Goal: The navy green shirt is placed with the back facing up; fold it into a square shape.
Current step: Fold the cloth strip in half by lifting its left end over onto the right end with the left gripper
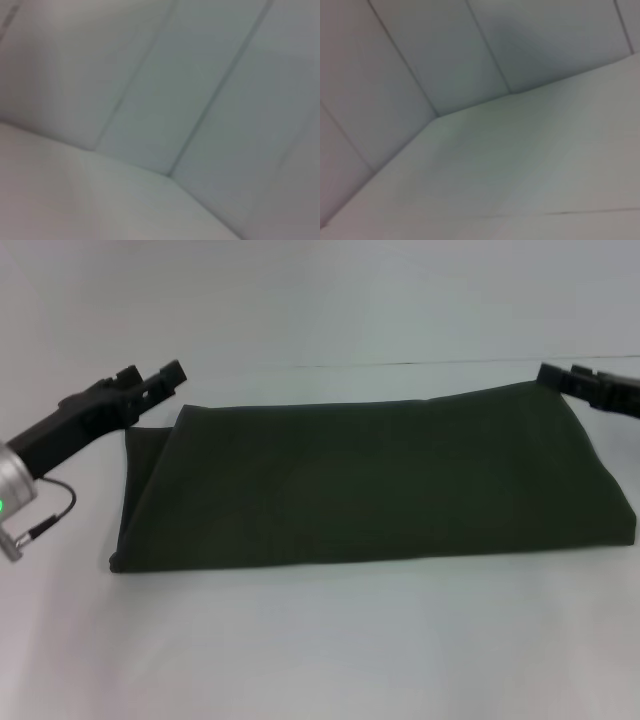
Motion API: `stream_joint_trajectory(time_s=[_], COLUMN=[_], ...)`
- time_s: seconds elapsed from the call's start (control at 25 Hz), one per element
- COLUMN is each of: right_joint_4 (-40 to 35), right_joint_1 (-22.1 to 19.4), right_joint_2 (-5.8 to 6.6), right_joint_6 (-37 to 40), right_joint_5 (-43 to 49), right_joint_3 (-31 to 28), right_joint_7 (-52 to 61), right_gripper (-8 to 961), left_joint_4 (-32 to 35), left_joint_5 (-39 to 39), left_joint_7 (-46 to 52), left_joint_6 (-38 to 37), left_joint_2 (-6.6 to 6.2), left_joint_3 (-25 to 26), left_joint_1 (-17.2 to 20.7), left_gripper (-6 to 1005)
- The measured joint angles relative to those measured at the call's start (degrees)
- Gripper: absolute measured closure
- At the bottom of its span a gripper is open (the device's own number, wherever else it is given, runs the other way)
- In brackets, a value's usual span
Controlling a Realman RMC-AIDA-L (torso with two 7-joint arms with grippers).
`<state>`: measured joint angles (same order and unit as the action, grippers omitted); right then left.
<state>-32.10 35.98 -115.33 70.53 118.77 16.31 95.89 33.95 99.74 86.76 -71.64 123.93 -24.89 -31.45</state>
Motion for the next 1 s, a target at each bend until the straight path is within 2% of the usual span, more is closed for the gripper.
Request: stream_joint_trajectory(time_s=[0.2,0.48,0.76,1.0], right_joint_4=[-1.4,-1.9,-2.1,-2.1], right_joint_1=[-3.8,-8.0,-10.7,-11.0], right_joint_2=[0.17,0.97,1.57,2.36], right_joint_6=[7.4,12.1,12.7,12.5], right_joint_5=[0.0,0.6,1.8,1.8], right_joint_3=[0.0,0.2,0.2,-0.2], right_joint_7=[4.5,8.4,10.7,12.2], right_gripper=[264,270,270,269], left_joint_4=[-0.2,0.3,1.1,0.5], left_joint_5=[-0.8,-0.5,1.4,4.2], left_joint_7=[-5.2,-7.2,-10.1,-13.0], left_joint_6=[-8.6,-11.7,-12.0,-6.8], left_joint_2=[0.16,-0.03,-0.42,-0.12], left_joint_3=[-0.1,-2.0,-4.0,-5.3], left_joint_1=[3.8,8.0,11.7,12.6], left_gripper=[148,147,148,148])
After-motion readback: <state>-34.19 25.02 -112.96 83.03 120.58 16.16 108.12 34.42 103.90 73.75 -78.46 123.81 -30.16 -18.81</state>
